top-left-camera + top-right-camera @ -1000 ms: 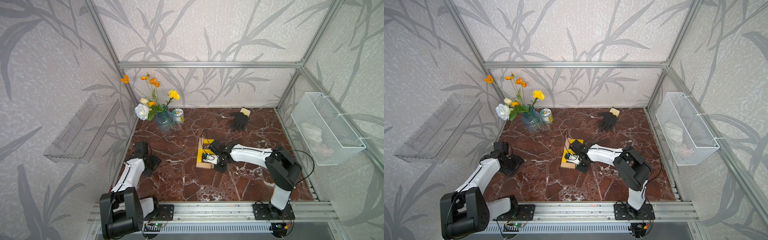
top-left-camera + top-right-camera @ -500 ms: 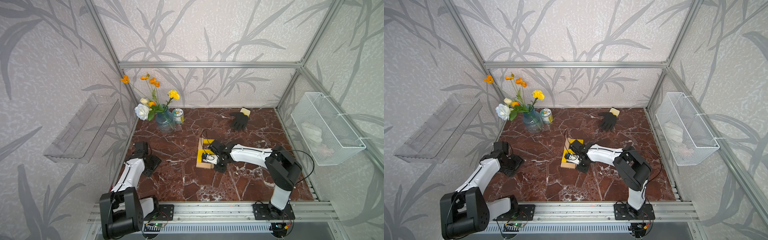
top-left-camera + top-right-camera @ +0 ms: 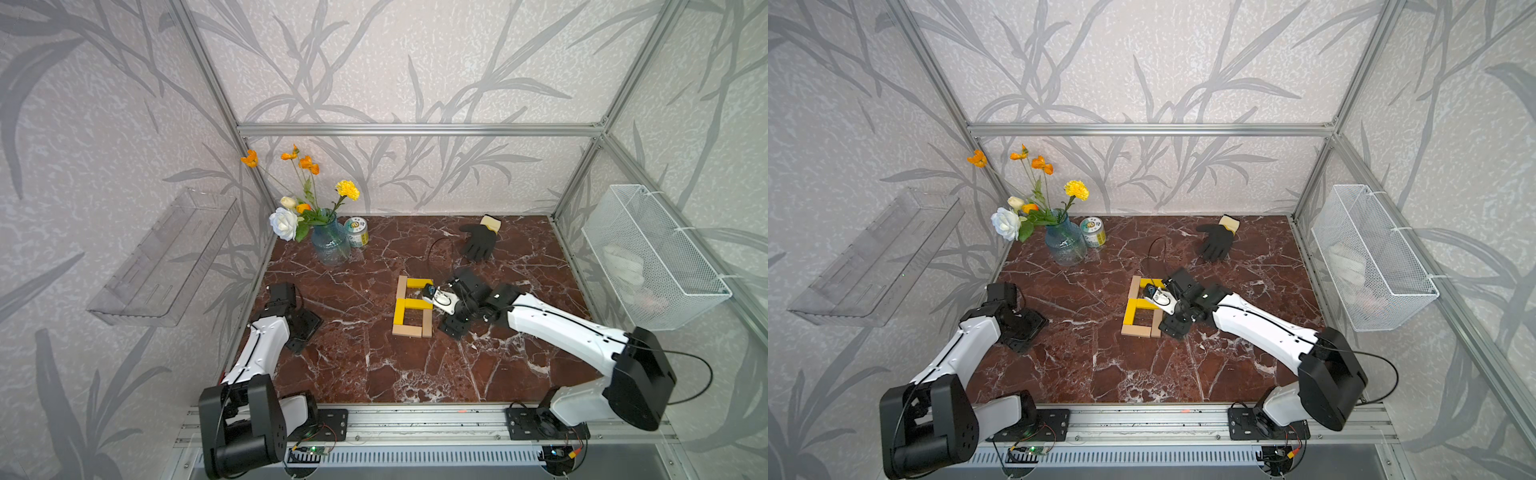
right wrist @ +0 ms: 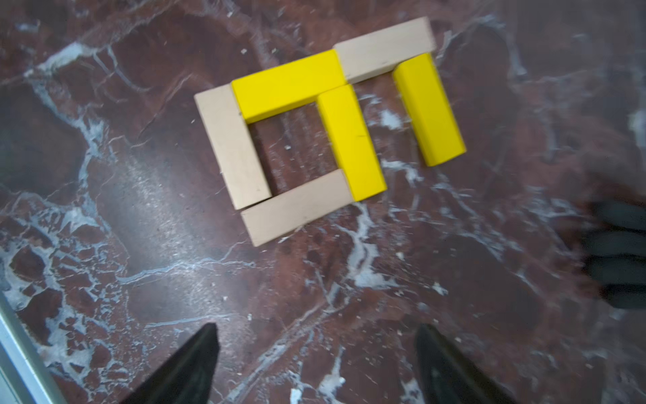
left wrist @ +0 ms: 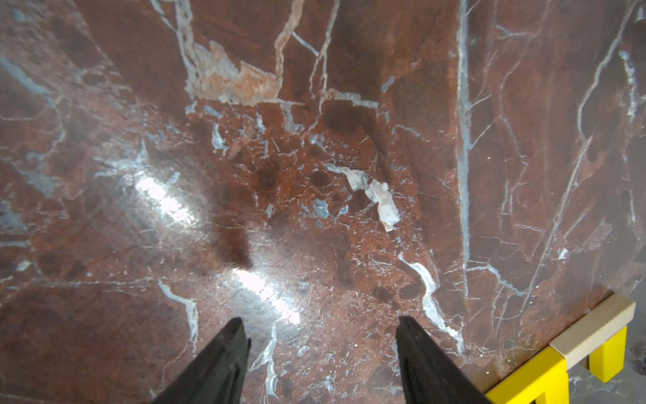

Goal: Assemble the number 6 with building blocks
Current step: Adjust the building block at the center of the board, then reset both arms

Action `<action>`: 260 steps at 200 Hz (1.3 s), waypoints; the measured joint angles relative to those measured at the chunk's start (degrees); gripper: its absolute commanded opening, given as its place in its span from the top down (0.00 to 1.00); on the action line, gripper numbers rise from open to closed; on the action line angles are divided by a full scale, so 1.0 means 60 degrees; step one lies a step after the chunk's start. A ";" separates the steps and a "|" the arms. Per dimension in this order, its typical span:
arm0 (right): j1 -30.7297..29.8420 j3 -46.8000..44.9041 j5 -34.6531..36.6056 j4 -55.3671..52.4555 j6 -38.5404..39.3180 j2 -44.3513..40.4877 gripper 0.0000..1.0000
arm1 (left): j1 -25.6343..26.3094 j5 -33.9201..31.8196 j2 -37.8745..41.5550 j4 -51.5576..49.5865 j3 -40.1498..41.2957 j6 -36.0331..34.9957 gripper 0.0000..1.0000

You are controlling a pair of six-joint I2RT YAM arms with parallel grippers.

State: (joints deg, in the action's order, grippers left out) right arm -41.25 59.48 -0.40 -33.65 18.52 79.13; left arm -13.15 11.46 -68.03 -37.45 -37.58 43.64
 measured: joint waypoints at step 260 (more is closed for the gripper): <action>0.4218 -0.6076 0.2929 0.7552 -0.2036 -0.1796 0.01 | 0.2911 -0.5843 0.3009 0.8644 0.4215 -0.5198 0.01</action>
State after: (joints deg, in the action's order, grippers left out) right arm -15.94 23.03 17.17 11.66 6.31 68.36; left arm 4.32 -23.59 -49.98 14.41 -12.29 12.45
